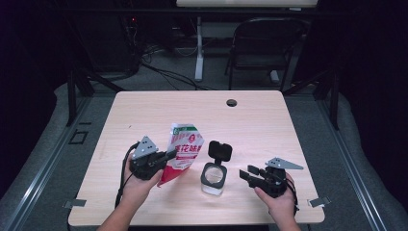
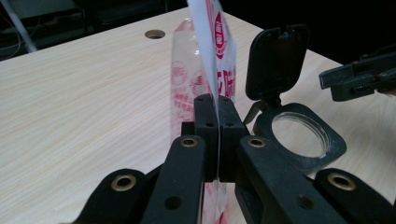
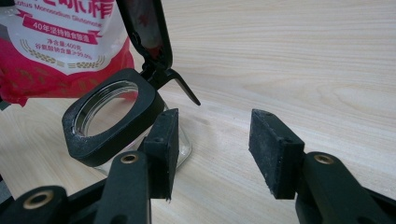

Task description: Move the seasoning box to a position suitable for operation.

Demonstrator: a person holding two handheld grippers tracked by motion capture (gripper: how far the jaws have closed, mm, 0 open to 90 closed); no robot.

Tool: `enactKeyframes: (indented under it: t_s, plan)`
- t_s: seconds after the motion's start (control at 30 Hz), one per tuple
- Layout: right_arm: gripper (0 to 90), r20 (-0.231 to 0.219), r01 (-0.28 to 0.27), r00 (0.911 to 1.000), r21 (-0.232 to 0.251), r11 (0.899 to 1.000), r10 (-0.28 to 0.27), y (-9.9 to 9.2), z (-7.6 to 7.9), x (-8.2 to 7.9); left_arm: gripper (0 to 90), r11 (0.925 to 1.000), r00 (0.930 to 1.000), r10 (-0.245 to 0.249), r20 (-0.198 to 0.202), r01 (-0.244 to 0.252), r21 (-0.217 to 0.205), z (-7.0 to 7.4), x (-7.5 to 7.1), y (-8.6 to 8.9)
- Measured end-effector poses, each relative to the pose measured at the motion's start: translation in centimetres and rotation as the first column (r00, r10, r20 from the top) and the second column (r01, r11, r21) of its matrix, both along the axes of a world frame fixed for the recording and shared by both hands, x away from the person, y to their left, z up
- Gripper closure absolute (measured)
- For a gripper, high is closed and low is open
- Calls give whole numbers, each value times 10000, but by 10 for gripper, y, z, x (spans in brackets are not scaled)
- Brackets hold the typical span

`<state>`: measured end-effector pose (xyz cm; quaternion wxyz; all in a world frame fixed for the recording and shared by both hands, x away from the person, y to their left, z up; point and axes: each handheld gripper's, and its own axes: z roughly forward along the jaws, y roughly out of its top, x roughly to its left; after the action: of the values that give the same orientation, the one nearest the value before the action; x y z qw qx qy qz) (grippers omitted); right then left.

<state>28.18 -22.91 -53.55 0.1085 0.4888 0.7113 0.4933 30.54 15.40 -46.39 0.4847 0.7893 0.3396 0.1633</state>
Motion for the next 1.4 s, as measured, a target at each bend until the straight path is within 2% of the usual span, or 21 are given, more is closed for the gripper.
enactKeyframes:
  t_s: [0.13, 0.37, 0.5, 0.57, 0.63, 0.73, 0.83, 0.97, 1.03, 1.17, 1.27, 1.4]
  plan:
    - [527, 37, -10, 10000, -18, 10000, 10, 1, 0, 0, 900, 10000, 9999, 35, -153, -35, 41, -5, -4, 10]
    - [526, 231, -48, 9997, -55, 10000, 50, 3, 1, -1, 900, 9992, 9973, 273, -688, -293, -272, -22, -9, 29]
    - [547, 398, -166, 9991, -164, 9997, 172, 5, 2, -2, 900, 9990, 9959, 328, -844, -353, -285, -30, -12, 34]
    - [557, 517, -254, 9983, -383, 9989, 274, 6, 4, -3, 900, 9988, 9950, 346, -942, -377, -316, -34, -14, 36]
    - [570, 393, -543, 9977, -226, 9983, 551, 8, 6, -3, 900, 9980, 9943, 409, -982, -453, -436, -37, -15, 38]
    - [569, 390, -840, 9956, -403, 9957, 855, 11, 11, -5, 900, 9973, 9927, 424, -1127, -489, -556, -41, -17, 40]
    - [546, 740, -1144, 9903, -436, 9925, 1174, 15, 19, -6, 900, 9962, 9913, 388, -1255, -482, -730, -45, -18, 40]
    - [528, 1289, -1432, 9805, -474, 9886, 1482, 22, 32, -9, 900, 9967, 9870, 235, -1587, -355, -732, -52, -19, 39]
    - [525, 1369, -1574, 9772, -465, 9864, 1624, 27, 38, -10, 900, 9972, 9868, 151, -1610, -267, -700, -54, -19, 37]
    - [524, 1306, -1902, 9720, -509, 9804, 1954, 36, 44, -10, 900, 9977, 9869, -25, -1613, -85, -676, -56, -21, 31]
    - [539, 938, -2313, 9680, -259, 9725, 2327, 45, 44, -8, 900, 9980, 9864, -168, -1637, 65, -631, -57, -22, 27]
    - [564, 792, -2551, 9628, -477, 9657, 2583, 56, 43, -6, 900, 9975, 9856, -349, -1657, 242, -667, -58, -23, 24]
